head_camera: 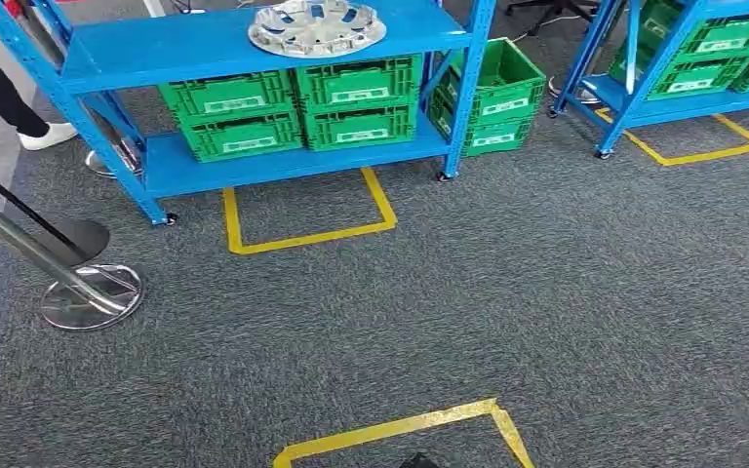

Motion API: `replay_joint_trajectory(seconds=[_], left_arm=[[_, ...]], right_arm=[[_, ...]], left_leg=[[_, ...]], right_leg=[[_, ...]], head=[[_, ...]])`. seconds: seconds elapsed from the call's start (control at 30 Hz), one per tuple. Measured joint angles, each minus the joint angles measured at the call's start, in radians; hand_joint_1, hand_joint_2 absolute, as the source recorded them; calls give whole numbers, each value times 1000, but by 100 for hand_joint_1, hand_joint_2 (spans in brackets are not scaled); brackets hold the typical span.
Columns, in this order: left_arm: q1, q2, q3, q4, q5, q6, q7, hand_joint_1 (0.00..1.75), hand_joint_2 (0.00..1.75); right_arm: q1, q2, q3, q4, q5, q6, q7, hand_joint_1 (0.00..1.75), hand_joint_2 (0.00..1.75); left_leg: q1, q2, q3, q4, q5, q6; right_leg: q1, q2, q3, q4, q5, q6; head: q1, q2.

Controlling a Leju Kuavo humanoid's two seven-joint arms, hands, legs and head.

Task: Take the parts from the cabinet and place them on the table.

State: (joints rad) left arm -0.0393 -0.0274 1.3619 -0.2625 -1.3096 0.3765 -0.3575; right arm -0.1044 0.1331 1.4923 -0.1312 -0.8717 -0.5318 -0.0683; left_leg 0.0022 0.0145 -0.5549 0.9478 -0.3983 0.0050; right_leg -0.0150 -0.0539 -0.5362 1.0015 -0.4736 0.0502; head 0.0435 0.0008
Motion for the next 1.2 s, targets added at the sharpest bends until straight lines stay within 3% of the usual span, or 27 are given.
replay_joint_trajectory(seconds=[0.03,0.07,0.13,0.17,0.2,0.23,0.3,0.33,0.37,0.4,0.47,0.53,0.57,0.63,0.67,0.7,0.73,0.8,0.83,0.87,0.93,1.0,1.03,1.07,1.1,1.17,1.2], left_arm=[[-1,-1,0,0,0,2,0,0,0],[-3,0,0,0,0,2,3,0,0],[-5,-1,0,0,-1,2,3,0,0],[-4,-1,0,0,-1,2,3,0,0],[-4,-1,0,0,-1,2,3,0,0],[-4,-2,0,0,-1,2,3,0,0],[-4,-3,0,0,-1,2,3,0,0],[-4,-1,0,0,-1,2,3,0,0],[-5,2,0,0,-1,3,3,0,0],[-4,2,0,0,0,4,2,0,0],[-1,2,1,0,0,4,2,0,0],[-1,1,1,0,0,4,1,0,0],[-4,1,1,0,0,4,0,0,0],[-7,0,1,0,0,4,-2,0,0],[-6,-1,1,0,0,5,-2,0,0],[-4,-2,1,1,0,5,-2,0,0],[-3,-2,1,1,0,6,-2,0,0],[-5,-2,1,1,0,8,-2,0,0],[-5,-2,2,0,0,10,-2,0,0],[-7,-1,2,1,0,10,-1,0,0],[-10,-2,2,1,1,11,0,0,0],[-4,0,2,1,1,11,2,0,0],[-4,-2,2,1,1,12,4,0,175],[-6,-2,2,1,-1,14,5,0,175],[-7,-2,2,1,-3,15,8,0,175],[-7,-3,2,1,-9,16,15,0,175],[-7,-4,2,1,-9,16,15,0,175]], right_arm=[[0,0,0,0,-1,-1,-2,0,0],[-1,0,0,0,-2,-1,-3,0,0],[2,0,0,0,-3,-1,-2,0,0],[4,0,0,0,-3,-1,-3,0,0],[5,0,0,0,-3,-1,-3,0,0],[5,0,0,0,-3,-1,-3,0,0],[3,-1,0,0,-3,-1,-3,0,0],[1,0,0,0,-3,-1,-2,0,0],[-1,1,0,0,-2,0,-3,0,0],[0,1,0,0,-3,0,-3,0,0],[2,1,0,0,-3,0,-3,0,0],[1,0,0,0,-3,0,-3,0,0],[0,0,0,0,-2,0,-3,0,0],[2,0,0,0,-2,0,-3,0,0],[2,0,0,0,-2,0,-2,0,0],[3,0,0,0,-2,0,-2,0,0],[2,0,0,0,-2,0,-1,0,0],[0,0,0,0,-6,0,-6,0,0],[0,0,0,0,-13,1,-14,0,0],[-1,0,-3,0,-21,5,-19,0,0],[1,0,-5,0,-27,8,-23,0,0],[0,0,-6,0,-30,11,-24,0,0],[1,0,-6,0,-32,11,-24,0,0],[0,0,-7,0,-33,11,-22,0,0],[0,0,-9,0,-35,12,-19,0,175],[2,0,-11,0,-43,13,-11,0,175],[3,0,-13,0,-45,15,-9,0,175]], left_leg=[[-2,-4,2,-2,0,2],[-2,-7,2,-2,-1,8],[-3,-16,2,-2,-2,12],[-4,-19,3,-2,-2,13],[-4,-24,4,-2,-2,13],[-3,-29,5,0,-4,12],[3,-39,7,10,-11,1],[-2,-42,6,17,-16,-8],[-4,-45,1,25,-22,-13],[-6,-45,0,25,-19,-13],[-1,-46,-2,24,-16,-15],[1,-37,-10,52,-41,-28],[2,-31,-38,111,-78,-32],[4,-30,-118,273,-151,-37],[4,-29,-149,332,-169,-38],[6,-29,-161,349,-162,-37],[7,-29,-148,318,-129,-34],[6,-27,-73,165,-42,-26],[6,-20,-33,88,-14,-21],[0,-14,-12,40,-17,-18],[-3,-18,-10,29,-20,-15],[-3,-19,-1,7,-11,-3],[3,-19,5,-1,-4,1],[3,-20,6,-2,-5,6],[1,-20,7,-2,-5,9],[-1,-20,8,-2,-7,11],[-1,-21,9,-2,-7,12]], right_leg=[[1,24,-10,31,-23,2],[2,38,-40,95,-57,0],[6,51,-128,267,-127,0],[7,52,-154,312,-133,1],[6,52,-158,310,-117,2],[5,52,-140,261,-79,3],[-2,53,-54,83,12,10],[-7,65,-25,23,14,18],[-8,76,-14,16,11,3],[-8,72,-17,18,12,-5],[-1,72,-21,24,12,-15],[-6,66,-19,23,14,-29],[-6,64,-20,23,14,-34],[-6,56,-21,23,13,-36],[-6,53,-22,22,13,-37],[-6,52,-22,23,13,-37],[-6,51,-20,23,12,-37],[-7,50,-16,22,11,-35],[-7,50,-15,22,11,-34],[0,50,-17,26,6,-26],[-4,49,-15,12,12,-13],[-4,49,-2,-8,19,3],[-6,50,-12,4,10,4],[-3,51,-35,51,-26,4],[-2,52,-71,131,-68,3],[2,53,-149,290,-129,4],[3,53,-165,317,-128,5]], head=[[2,0],[5,0],[11,0],[13,0],[11,0],[13,0],[13,0],[14,0],[15,0],[8,0],[8,0],[3,0],[-2,0],[-1,0],[-1,0],[-3,0],[-3,0],[-3,0],[-2,0],[-3,0],[-1,0],[-2,0],[0,0],[1,0],[7,0],[9,0],[9,0]])
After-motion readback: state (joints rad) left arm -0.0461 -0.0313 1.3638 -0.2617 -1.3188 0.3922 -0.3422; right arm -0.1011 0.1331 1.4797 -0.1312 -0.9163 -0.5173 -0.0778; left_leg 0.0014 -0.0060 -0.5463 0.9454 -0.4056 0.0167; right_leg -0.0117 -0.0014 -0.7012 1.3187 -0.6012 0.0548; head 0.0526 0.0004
